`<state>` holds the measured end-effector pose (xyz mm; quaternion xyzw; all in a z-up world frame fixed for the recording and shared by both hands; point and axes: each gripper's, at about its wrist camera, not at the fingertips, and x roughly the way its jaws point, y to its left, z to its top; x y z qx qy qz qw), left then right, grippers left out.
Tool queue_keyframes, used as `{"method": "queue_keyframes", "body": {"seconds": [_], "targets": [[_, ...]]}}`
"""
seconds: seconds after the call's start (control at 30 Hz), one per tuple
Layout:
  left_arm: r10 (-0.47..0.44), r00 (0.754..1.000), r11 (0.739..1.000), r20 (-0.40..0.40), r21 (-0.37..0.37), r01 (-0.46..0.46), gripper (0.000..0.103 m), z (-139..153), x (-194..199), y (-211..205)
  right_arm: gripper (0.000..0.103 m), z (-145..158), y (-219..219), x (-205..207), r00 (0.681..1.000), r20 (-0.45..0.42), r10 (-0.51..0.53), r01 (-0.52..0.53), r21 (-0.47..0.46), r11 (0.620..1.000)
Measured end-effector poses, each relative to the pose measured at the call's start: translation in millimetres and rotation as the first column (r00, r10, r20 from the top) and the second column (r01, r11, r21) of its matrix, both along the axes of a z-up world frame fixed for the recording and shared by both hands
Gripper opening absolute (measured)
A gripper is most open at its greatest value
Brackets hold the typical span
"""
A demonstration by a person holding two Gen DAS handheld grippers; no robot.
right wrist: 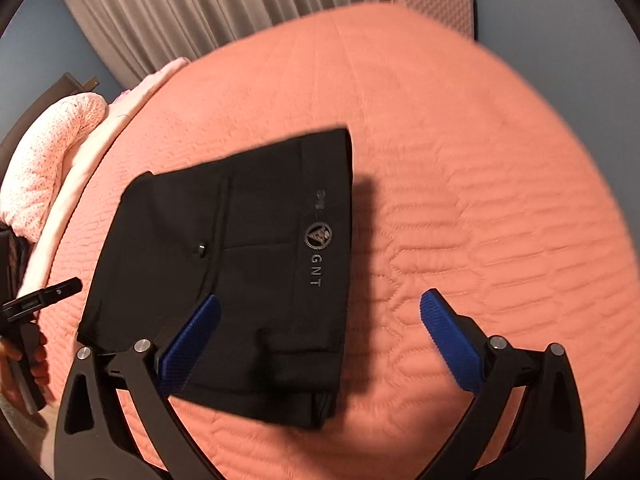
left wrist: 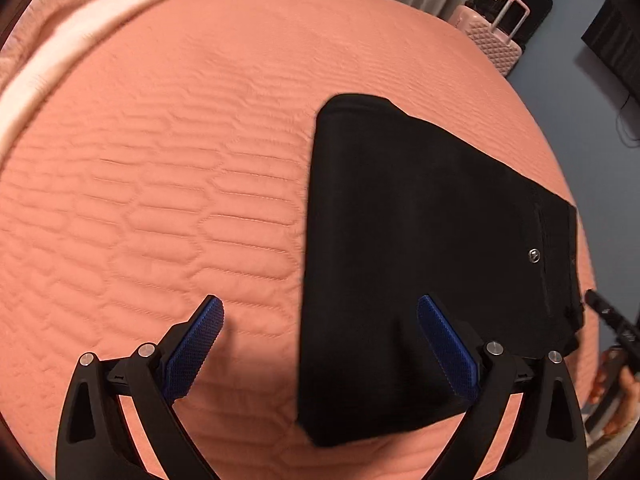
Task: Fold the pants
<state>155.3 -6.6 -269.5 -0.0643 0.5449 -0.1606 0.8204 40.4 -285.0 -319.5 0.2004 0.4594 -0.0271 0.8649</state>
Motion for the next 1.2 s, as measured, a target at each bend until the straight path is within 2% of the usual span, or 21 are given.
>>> {"method": "queue_keyframes", "body": {"seconds": [0.1, 0.17, 0.27, 0.4, 0.43, 0.47, 0.53, 0.57, 0.6, 0.67, 0.73, 0.8, 1.0, 1.1, 1.2], "targets": [[-0.074, 0.995, 0.994, -0.071, -0.091, 0.068, 0.096, -16, 10, -15, 0.098, -20, -1, 11, 0.999, -0.049, 0.023, -0.017, 0.107, 0.994], [-0.107, 0.989, 0.990, -0.103, -0.099, 0.097, 0.096, -28, 15, -25, 0.098, -30, 1, 12, 0.998, -0.041, 0.038, -0.030, 0.186, 0.982], [-0.136, 0.989, 0.990, -0.057, -0.034, 0.134, 0.096, -32, 17, -39, 0.098, -35, 7, 11, 0.999, -0.013, 0.034, -0.031, 0.149, 0.988], [-0.140, 0.990, 0.990, -0.017, 0.005, 0.140, 0.096, -35, 16, -52, 0.098, -36, 17, 9, 0.999, -0.005, 0.045, -0.044, 0.081, 0.996], [-0.138, 0.990, 0.990, -0.006, 0.016, 0.138, 0.094, -35, 15, -55, 0.097, -36, 16, 9, 0.999, -0.005, 0.042, -0.042, 0.082, 0.996], [-0.138, 0.990, 0.990, 0.001, 0.027, 0.138, 0.091, -34, 13, -58, 0.091, -35, 14, 8, 0.999, -0.005, 0.036, -0.035, 0.076, 0.997], [-0.147, 0.989, 0.989, 0.016, 0.036, 0.147, 0.076, -30, 10, -64, 0.082, -33, 13, 7, 1.000, -0.001, 0.031, -0.031, 0.081, 0.996], [-0.150, 0.988, 0.988, 0.025, 0.044, 0.149, 0.071, -28, 7, -67, 0.067, -31, 10, 6, 0.999, 0.010, 0.035, -0.036, 0.100, 0.994], [-0.150, 0.988, 0.988, 0.033, 0.050, 0.149, 0.061, -25, 5, -70, 0.057, -29, 9, 7, 1.000, 0.012, 0.029, -0.030, 0.114, 0.993], [-0.139, 0.989, 0.988, 0.044, 0.072, 0.136, 0.047, -21, 2, -75, 0.040, -27, 8, 8, 0.999, 0.019, 0.032, -0.035, 0.150, 0.988], [-0.114, 0.992, 0.990, 0.049, 0.093, 0.109, 0.025, -19, 0, -78, 0.035, -22, 12, 10, 0.999, 0.018, 0.031, -0.033, 0.136, 0.990], [-0.088, 0.995, 0.990, 0.057, 0.118, 0.081, 0.014, -15, -3, -78, 0.029, -18, 15, 10, 0.999, 0.028, 0.022, -0.026, 0.134, 0.991], [-0.049, 0.995, 0.997, 0.091, 0.068, 0.043, 0.011, 7, -14, -65, 0.023, 8, 20, 5, 0.997, 0.079, 0.016, -0.026, 0.121, 0.992], [-0.004, 0.993, 1.000, 0.115, 0.010, 0.003, 0.007, 27, -14, -52, 0.022, 33, 21, 11, 0.993, 0.115, 0.036, -0.048, 0.106, 0.993], [-0.002, 0.989, 1.000, 0.150, -0.011, 0.004, 0.006, 52, -3, -49, 0.022, 54, 20, 25, 0.986, 0.156, 0.057, -0.071, 0.086, 0.994]]}}
